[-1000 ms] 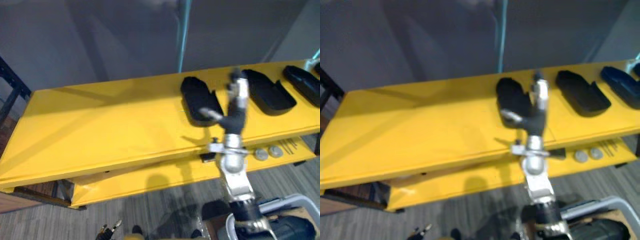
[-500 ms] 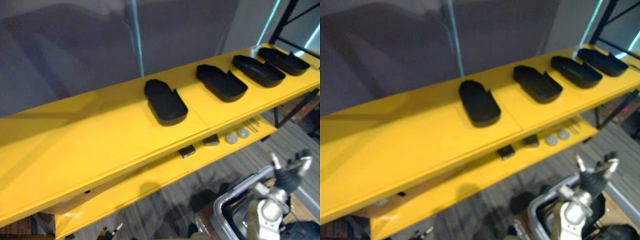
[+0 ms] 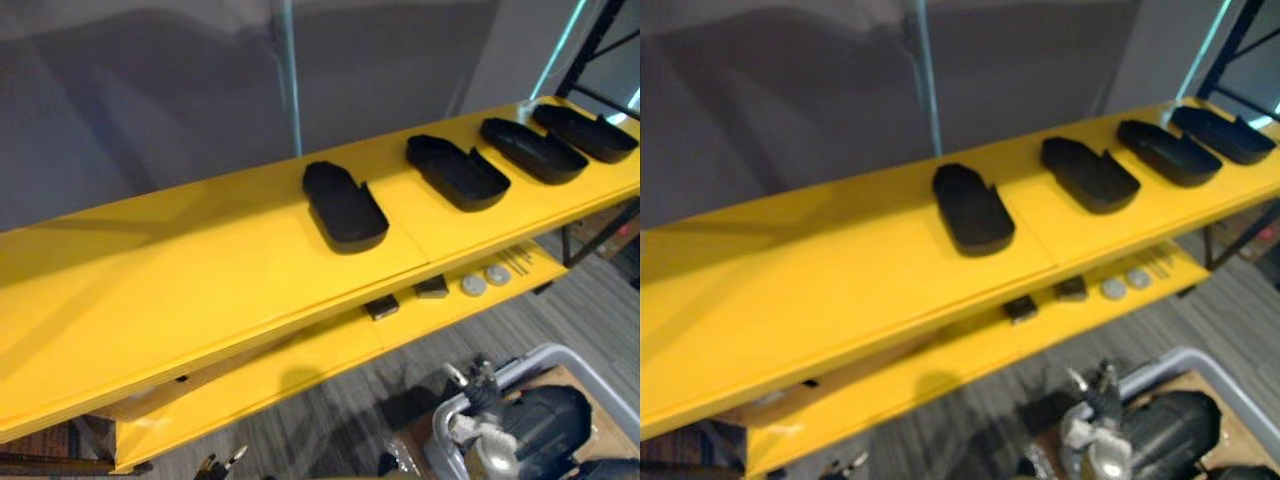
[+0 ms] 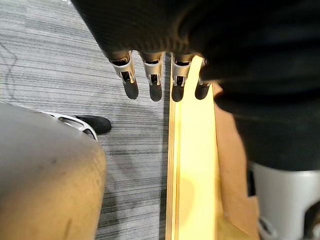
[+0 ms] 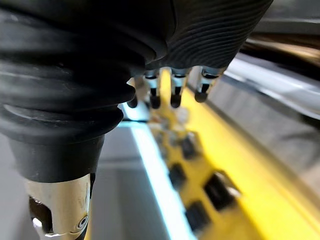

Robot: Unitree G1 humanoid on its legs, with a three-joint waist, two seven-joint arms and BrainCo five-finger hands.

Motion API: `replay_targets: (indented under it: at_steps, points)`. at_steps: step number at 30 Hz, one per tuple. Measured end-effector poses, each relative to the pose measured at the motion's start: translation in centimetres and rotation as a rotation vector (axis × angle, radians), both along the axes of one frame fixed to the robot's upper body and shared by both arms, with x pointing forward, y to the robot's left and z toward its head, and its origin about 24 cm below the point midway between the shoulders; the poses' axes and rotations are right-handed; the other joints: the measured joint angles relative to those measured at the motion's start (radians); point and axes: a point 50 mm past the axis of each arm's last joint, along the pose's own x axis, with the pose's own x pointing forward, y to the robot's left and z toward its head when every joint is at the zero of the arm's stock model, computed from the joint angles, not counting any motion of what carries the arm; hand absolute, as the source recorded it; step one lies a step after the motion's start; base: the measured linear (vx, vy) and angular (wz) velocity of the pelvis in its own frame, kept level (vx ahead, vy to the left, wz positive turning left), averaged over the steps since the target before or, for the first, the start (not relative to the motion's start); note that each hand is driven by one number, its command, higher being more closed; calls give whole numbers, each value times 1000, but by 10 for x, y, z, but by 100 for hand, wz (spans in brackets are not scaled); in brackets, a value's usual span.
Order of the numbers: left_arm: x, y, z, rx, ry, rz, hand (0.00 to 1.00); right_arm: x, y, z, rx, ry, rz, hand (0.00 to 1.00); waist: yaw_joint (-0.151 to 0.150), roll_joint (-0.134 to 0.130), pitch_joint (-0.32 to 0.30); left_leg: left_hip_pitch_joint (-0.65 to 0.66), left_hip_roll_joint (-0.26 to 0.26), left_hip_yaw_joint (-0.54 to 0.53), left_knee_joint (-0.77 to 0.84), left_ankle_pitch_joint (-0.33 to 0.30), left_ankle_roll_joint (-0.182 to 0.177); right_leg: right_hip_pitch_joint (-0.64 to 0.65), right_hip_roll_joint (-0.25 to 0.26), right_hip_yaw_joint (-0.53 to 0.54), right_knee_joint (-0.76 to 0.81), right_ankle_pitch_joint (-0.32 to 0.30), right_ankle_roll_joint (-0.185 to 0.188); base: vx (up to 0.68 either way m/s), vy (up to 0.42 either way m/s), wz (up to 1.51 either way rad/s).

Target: Walk over and take plastic housings, then place them on the shelf

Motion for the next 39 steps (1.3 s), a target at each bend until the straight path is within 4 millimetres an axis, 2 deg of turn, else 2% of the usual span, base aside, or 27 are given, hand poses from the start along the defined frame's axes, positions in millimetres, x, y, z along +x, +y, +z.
replay_targets:
  at_steps: [1, 2, 6, 12, 19, 25, 33, 39]
  points:
    - [-1, 1, 0, -2, 9, -1, 0, -3, 2, -7, 13, 42, 9, 0, 6, -2, 0, 1, -1, -5, 0, 0, 0, 5, -1, -7, 0, 0, 0, 18, 4, 13]
    - [-7, 4, -2, -3, 51, -1, 0, -22, 15, -39, 80, 274, 95, 0, 23, -32, -15, 0, -13, -31, -1, 5, 6, 25, -13, -26, 0, -5, 6, 8, 2, 6]
    - [-7, 5, -2, -2, 51, -1, 0, -23, 15, -40, 80, 277, 95, 0, 23, -32, -15, 0, -13, -31, -1, 5, 6, 25, -13, -25, 0, -5, 7, 0, 0, 0]
    - [-8, 8, -2, 8, 67, 24, 0, -39, 14, -50, 128, 342, 66, 0, 24, -32, -14, 2, -16, -30, 0, 2, 9, 24, -13, -18, 0, -5, 6, 0, 0, -2]
    - [-22, 8, -6, -1, 131, 177, 0, -54, 11, -58, 199, 388, 24, 0, 45, -29, -9, 25, -26, -5, 6, -17, 19, 9, -14, 33, 0, -6, -1, 11, 3, -19]
    - [-22, 7, -6, 4, 137, 221, 0, -50, 12, -57, 204, 373, 35, 0, 52, -34, -6, 14, -36, -62, 47, -49, 30, 13, -26, 32, 0, -14, 1, 12, 5, 0]
    - [-16, 9, -5, 62, 165, 76, 0, -48, 11, -55, 215, 329, 64, 0, 50, -33, -6, 22, -43, -85, 47, -59, 35, 21, -32, 38, 0, -19, 3, 16, 3, -1]
    - [-7, 7, -5, 42, 174, -61, 0, -49, 12, -52, 266, 270, 113, 0, 39, -32, -17, 57, -27, 27, 75, -110, 21, -12, -9, 154, 18, -20, 1, 32, 24, -56]
